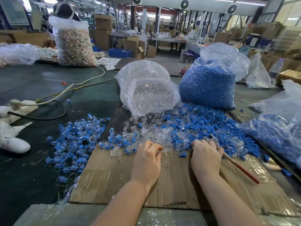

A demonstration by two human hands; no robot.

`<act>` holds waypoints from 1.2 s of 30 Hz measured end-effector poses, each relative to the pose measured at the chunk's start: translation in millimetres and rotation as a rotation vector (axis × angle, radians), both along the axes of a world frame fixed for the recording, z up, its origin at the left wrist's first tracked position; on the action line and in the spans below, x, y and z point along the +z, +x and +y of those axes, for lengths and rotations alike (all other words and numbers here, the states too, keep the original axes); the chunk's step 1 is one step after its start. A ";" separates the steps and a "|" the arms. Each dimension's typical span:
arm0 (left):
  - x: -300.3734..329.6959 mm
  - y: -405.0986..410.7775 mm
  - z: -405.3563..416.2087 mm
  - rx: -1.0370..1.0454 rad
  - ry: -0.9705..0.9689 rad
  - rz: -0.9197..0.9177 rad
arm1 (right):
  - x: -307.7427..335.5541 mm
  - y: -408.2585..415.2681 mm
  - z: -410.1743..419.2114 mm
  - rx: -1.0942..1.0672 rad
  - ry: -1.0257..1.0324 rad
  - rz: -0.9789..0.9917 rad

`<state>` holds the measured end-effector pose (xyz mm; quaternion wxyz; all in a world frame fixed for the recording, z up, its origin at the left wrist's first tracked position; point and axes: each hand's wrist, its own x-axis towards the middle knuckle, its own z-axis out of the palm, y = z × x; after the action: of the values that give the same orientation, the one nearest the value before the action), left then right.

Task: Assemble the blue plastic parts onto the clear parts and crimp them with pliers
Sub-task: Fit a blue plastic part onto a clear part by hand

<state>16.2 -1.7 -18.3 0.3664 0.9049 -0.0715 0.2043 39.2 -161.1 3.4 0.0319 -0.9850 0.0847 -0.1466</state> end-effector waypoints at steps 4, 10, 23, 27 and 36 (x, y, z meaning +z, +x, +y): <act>-0.3 -2.1 0.6 -0.075 0.022 0.007 | -1.2 -3.1 2.9 -0.035 0.046 -0.072; 3.5 -2.7 -0.3 -0.172 0.024 0.067 | 0.7 -8.9 18.0 0.083 0.220 -0.283; 8.3 -6.3 3.7 -0.132 -0.143 0.088 | -8.9 -25.4 21.9 0.334 0.449 -0.390; 9.7 -5.8 4.0 -0.085 -0.191 0.081 | -9.5 -28.4 22.7 0.370 0.490 -0.336; 7.2 -5.3 2.0 -0.091 -0.109 0.084 | -8.3 -30.3 23.5 0.395 0.490 -0.295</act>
<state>10.9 0.3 -11.1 0.4269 0.8872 -0.0859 0.1528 8.9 -137.7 -4.9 0.3070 -0.9138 -0.0804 -0.2536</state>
